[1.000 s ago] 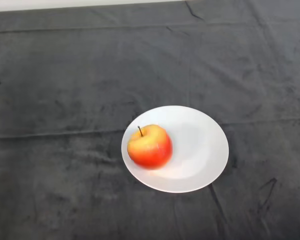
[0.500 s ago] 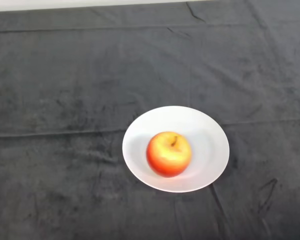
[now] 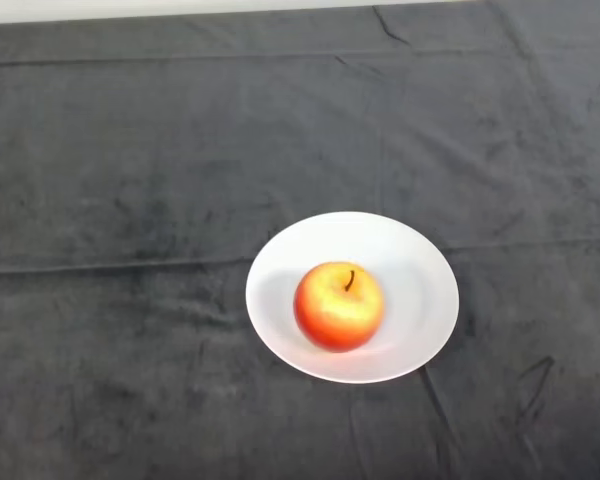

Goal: Move the apple to the plate

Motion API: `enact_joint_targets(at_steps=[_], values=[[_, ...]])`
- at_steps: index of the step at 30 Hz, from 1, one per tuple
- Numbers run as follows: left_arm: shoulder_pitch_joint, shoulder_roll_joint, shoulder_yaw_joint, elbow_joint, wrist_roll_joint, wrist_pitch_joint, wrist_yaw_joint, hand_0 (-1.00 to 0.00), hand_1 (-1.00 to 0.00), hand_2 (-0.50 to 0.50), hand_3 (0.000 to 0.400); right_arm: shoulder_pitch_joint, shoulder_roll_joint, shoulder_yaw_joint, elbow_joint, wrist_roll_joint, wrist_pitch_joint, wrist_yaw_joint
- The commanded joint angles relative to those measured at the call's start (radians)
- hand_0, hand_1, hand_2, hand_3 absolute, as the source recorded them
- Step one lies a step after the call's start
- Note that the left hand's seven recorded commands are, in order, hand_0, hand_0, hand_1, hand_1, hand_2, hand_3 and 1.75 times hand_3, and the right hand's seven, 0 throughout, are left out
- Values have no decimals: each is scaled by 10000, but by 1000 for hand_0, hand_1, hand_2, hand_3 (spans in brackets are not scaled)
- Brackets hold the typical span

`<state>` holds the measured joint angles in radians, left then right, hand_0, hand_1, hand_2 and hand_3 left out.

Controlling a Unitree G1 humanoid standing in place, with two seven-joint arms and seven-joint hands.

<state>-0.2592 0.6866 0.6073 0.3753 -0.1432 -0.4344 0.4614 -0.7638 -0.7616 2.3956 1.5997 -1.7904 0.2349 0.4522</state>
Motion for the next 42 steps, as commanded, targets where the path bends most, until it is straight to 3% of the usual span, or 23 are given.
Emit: enact_joint_targets(at_steps=[1, 42], values=[[-624, 330, 459, 521, 66, -304, 170, 0, 0, 0, 0, -468, -184, 113, -333, 36, -36, 140], [-695, 222, 557, 692, 121, -341, -316, 0, 0, 0, 0, -467, -184, 113, -330, 36, -35, 139]])
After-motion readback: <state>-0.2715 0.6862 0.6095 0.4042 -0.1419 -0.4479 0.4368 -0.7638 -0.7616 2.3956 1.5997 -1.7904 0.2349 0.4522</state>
